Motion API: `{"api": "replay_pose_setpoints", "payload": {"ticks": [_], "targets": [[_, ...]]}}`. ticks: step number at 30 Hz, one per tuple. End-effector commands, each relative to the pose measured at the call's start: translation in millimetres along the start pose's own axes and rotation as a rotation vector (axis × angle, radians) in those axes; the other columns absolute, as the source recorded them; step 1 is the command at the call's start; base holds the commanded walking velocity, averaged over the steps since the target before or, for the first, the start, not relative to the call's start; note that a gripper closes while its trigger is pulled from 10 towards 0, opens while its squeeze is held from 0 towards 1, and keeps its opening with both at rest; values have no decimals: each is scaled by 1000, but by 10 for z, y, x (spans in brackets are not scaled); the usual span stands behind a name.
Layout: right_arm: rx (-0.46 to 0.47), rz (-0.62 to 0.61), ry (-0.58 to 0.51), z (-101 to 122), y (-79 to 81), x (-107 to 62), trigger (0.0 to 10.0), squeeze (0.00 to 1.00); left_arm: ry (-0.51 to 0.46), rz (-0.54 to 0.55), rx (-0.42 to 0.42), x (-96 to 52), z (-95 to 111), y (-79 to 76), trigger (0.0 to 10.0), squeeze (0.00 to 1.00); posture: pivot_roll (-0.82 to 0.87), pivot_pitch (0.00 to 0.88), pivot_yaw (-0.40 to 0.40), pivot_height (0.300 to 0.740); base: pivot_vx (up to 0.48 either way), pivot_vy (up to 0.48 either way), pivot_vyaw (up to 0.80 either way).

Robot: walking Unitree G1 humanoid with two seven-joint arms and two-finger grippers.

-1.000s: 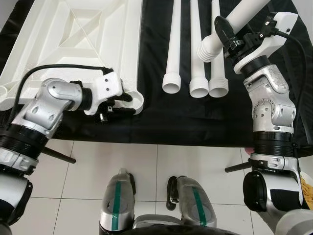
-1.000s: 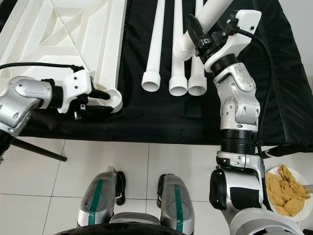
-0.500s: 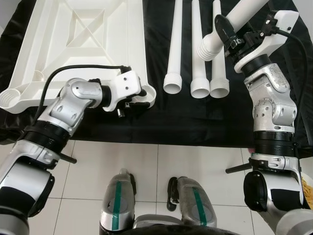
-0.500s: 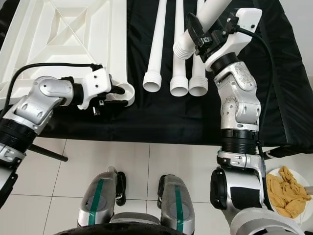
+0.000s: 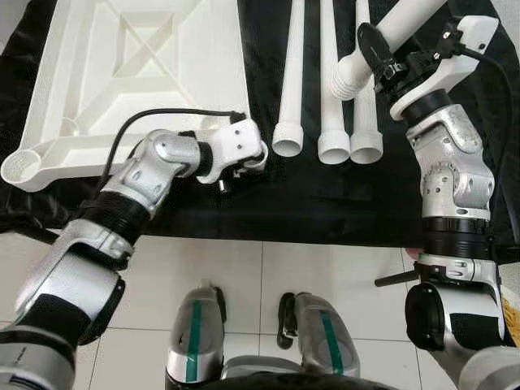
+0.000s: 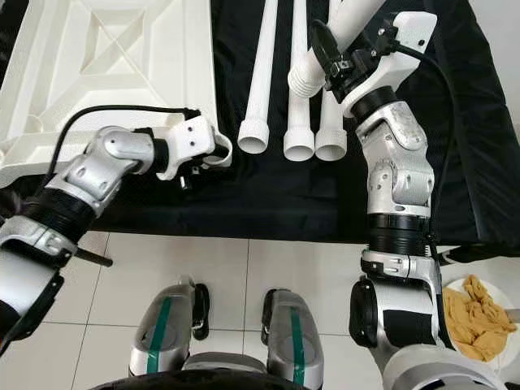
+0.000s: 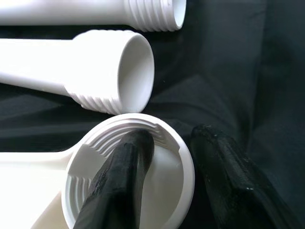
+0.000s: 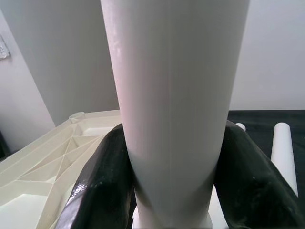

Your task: Building children table

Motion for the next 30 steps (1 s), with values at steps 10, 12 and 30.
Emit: {"api": "replay_pose_setpoints", "payload": {"ticks": [10,12,30], "targets": [[13,10,-26,62,53,52,10000,0,55,196,-44,160,-106,196,10000,0,-13,70,15,740,0,0,0],[11,10,-26,63,52,53,10000,0,54,202,-40,172,-92,215,10000,0,-15,71,17,740,0,0,0],[10,6,-21,52,38,41,10000,0,-69,107,46,248,286,204,10000,0,-11,74,15,740,0,0,0]]}}
Point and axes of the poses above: a point about 5 cm out from each wrist's last joint towards the gripper, its own x axis pointing out of the wrist towards the gripper, its own z axis along the axis of the wrist's last joint, y = z × x, the point moved 4 cm from there along x, pointing out of the wrist towards the gripper, and after that the axes turned 1 degree about x, right-handed, at the moved point
